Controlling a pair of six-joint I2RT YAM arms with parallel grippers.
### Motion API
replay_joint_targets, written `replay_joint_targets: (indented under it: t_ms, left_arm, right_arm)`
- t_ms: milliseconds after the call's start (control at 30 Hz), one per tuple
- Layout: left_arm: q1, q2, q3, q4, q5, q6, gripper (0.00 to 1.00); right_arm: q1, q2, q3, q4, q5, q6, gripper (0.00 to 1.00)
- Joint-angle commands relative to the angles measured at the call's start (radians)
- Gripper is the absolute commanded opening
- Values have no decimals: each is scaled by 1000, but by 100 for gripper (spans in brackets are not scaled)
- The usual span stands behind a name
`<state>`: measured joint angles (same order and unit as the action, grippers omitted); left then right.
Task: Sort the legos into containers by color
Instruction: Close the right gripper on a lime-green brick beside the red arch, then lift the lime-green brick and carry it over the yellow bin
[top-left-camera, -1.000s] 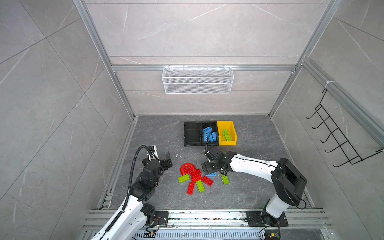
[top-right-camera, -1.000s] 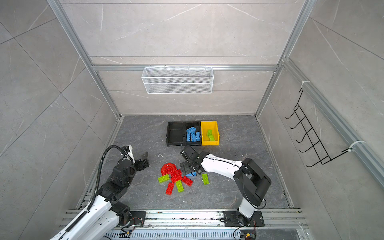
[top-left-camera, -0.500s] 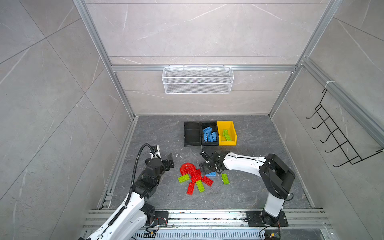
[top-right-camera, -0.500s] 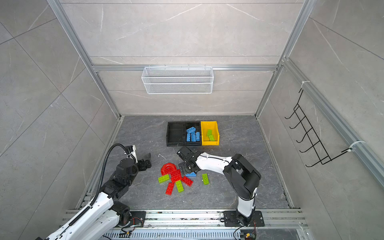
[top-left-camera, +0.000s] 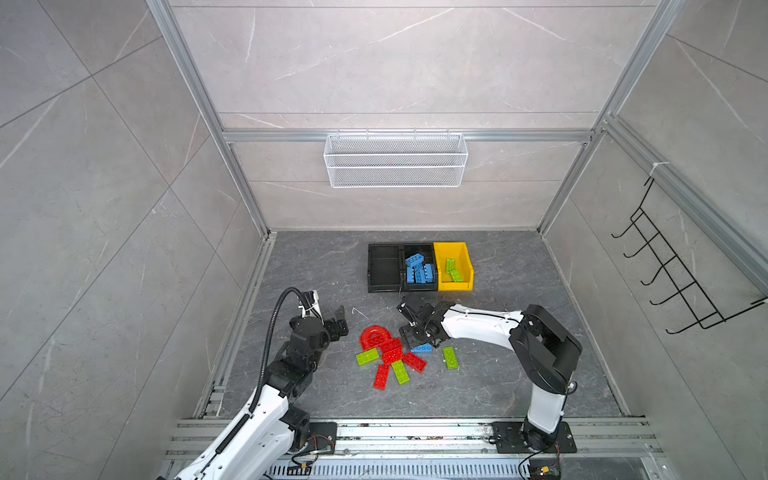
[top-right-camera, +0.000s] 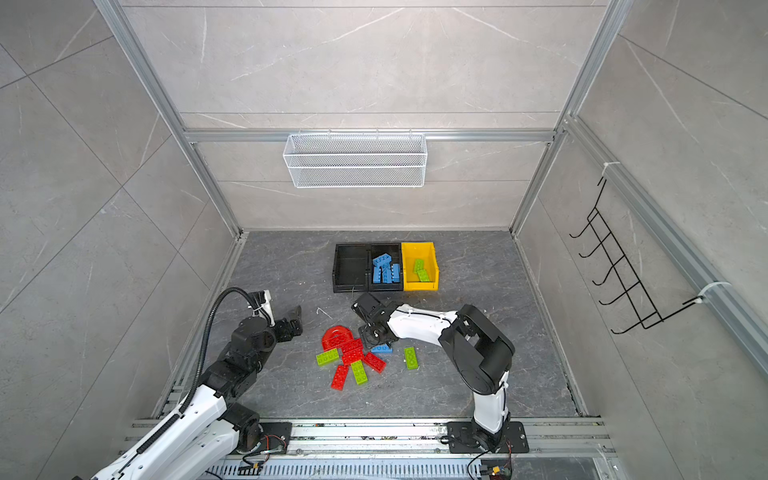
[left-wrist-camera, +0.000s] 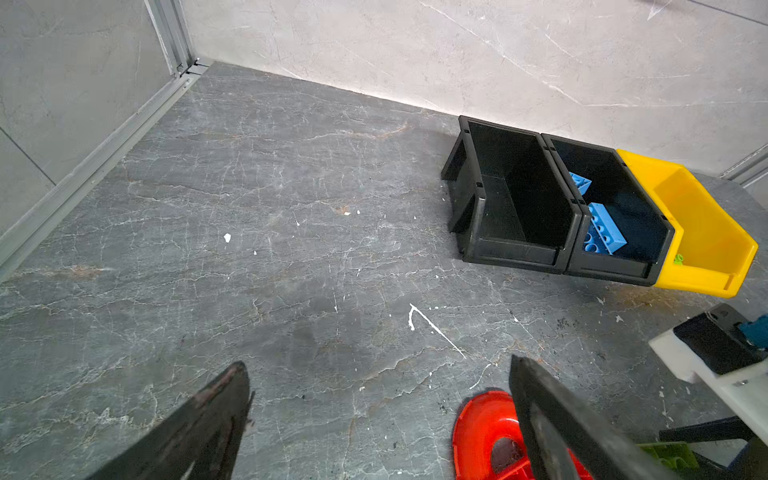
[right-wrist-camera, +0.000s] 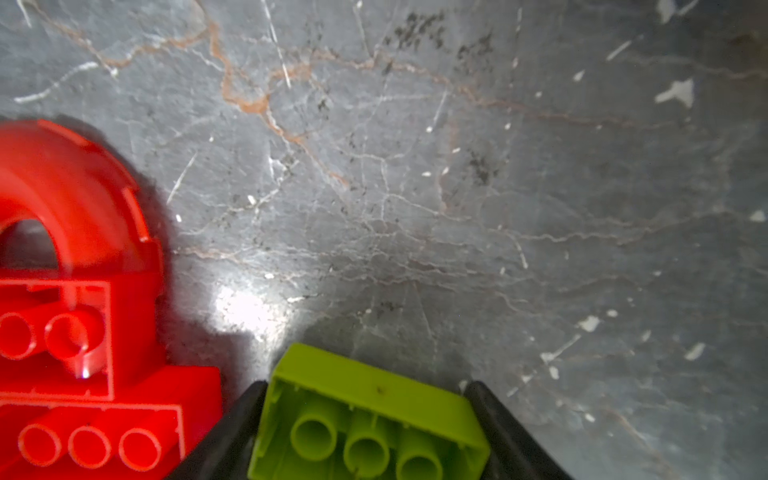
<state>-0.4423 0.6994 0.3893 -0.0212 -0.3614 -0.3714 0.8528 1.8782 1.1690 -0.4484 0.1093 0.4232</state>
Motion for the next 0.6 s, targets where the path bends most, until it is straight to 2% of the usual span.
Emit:
replay_joint_targets:
  t_ms: [0,267,467,567]
  left_arm:
    - [8,-15,22,33,-7,-12,99]
    - [8,-8,25,27,-19,-6,99]
    - [8,6,29,27,-13,-6,99]
    - [8,14,27,35,-19,-1,99]
  right_arm:
    - [2,2,4,1,26,-21,66]
    - [-35,-56,19,6,6,-72,60]
    - [-128,-109,78,-45,-26,-155,58]
    - [-218,-158,77,-30,-36,-213,57]
